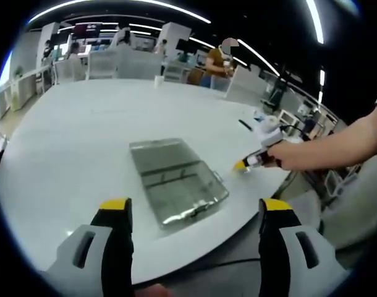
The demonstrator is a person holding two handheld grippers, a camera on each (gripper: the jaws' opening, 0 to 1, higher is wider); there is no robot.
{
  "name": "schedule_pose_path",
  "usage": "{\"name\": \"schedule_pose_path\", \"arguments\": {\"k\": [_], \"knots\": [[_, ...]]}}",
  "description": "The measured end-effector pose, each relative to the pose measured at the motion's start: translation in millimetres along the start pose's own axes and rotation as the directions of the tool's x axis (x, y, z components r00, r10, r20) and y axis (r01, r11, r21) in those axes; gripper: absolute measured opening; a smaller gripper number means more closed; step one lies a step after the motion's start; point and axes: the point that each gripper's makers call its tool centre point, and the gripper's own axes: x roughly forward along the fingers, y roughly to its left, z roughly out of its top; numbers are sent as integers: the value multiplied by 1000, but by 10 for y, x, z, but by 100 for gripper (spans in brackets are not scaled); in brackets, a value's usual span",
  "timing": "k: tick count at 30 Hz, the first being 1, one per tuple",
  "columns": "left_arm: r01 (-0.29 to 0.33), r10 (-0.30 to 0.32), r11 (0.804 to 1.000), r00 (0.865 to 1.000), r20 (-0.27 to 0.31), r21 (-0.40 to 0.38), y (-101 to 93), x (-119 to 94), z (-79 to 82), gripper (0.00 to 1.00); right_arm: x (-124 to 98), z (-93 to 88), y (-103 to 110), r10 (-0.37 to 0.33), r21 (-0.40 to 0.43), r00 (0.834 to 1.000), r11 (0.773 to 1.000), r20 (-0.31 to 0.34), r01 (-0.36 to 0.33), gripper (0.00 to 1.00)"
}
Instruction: Insert the divider into the dual guide fixture by aligning both edges with the guide slots and pushing it downward to the bottom, including one-sided entry, uneven engagement, binding, and posture correction.
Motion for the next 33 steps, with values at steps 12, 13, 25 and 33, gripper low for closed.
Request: {"name": "schedule_pose_path", "arguments": {"k": [12, 13, 25, 33], "knots": [[11, -11, 1000, 1000, 2, 7, -21, 29, 20, 81, -82, -8, 12, 21, -3, 1000, 1000, 0, -21, 27], [12, -12, 1000, 1000, 2, 8, -21, 32, 21, 81, -91, -3, 10, 23, -1, 1000, 1000, 0, -23, 27], [19, -19, 1000, 1000, 3, 13, -29, 48, 26, 81, -201, 27, 107, 55, -29, 998, 998, 12, -54, 27], [28, -28, 999, 1000, 4, 21, -36, 77, 44, 81, -274, 82, 122, 80, -47, 997, 996, 23, -78, 27]]}}
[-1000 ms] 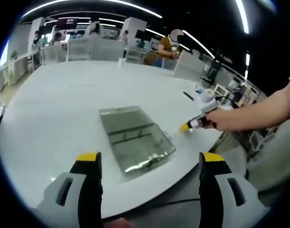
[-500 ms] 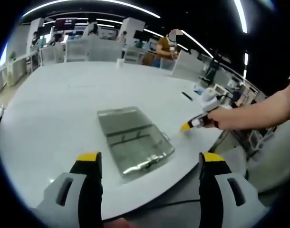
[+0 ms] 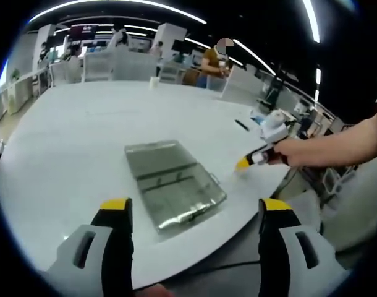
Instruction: Insert the divider into the dual guide fixture by aligning both edges with the guide slots and pushing it downward to the bottom, including one-sided entry, uneven engagement, binding, and posture correction.
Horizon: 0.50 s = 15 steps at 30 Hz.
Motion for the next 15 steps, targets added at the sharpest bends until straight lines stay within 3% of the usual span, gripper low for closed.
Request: {"name": "schedule_pose_path", "arguments": {"k": [15], "knots": [[24, -24, 1000, 1000, 3, 11, -22, 83, 62, 81, -228, -13, 201, 38, -22, 999, 999, 30, -37, 27]]}}
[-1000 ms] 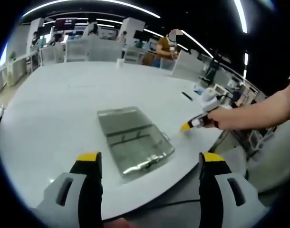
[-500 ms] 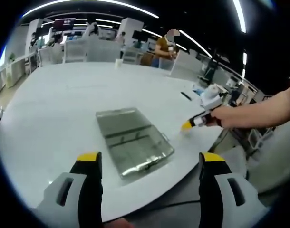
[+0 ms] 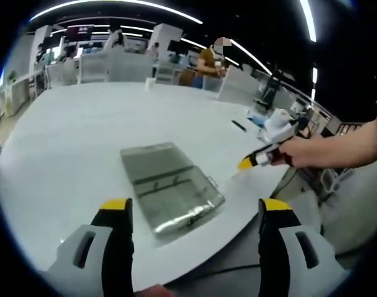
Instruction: Insert the divider into the dual guide fixture by aligning both edges with the guide slots and pushing it downward to the bottom, including one-sided entry, uneven engagement, binding, and posture correction.
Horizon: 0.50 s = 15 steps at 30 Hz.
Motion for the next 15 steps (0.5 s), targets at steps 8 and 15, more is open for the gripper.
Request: {"name": "schedule_pose_path", "arguments": {"k": [8, 15], "knots": [[16, -16, 1000, 1000, 7, 2, -26, 76, 72, 80, -111, 76, 209, 38, -26, 999, 999, 31, -37, 27], [39, -39, 999, 999, 10, 1, -86, 134, 115, 78, -180, 138, 372, 65, -52, 997, 997, 47, -62, 27]]}}
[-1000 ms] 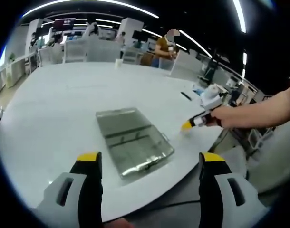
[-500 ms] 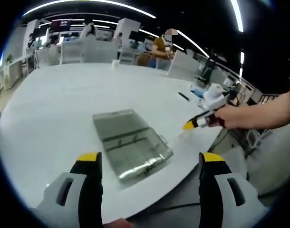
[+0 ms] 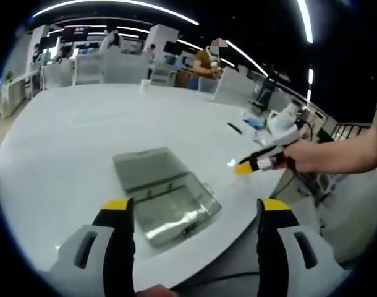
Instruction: Insert the divider into the dual guide fixture by aligning both edges with the guide slots and pushing it downward to the bottom, including one-sided entry, uneven engagement, binding, and posture correction.
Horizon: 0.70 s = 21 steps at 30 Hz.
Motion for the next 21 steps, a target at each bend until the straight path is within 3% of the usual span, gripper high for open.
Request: {"name": "schedule_pose_path", "arguments": {"k": [21], "knots": [[49, -49, 999, 999, 10, -6, -145, 188, 52, 65, -164, 158, 485, 91, -127, 995, 988, 29, -86, 27]]}}
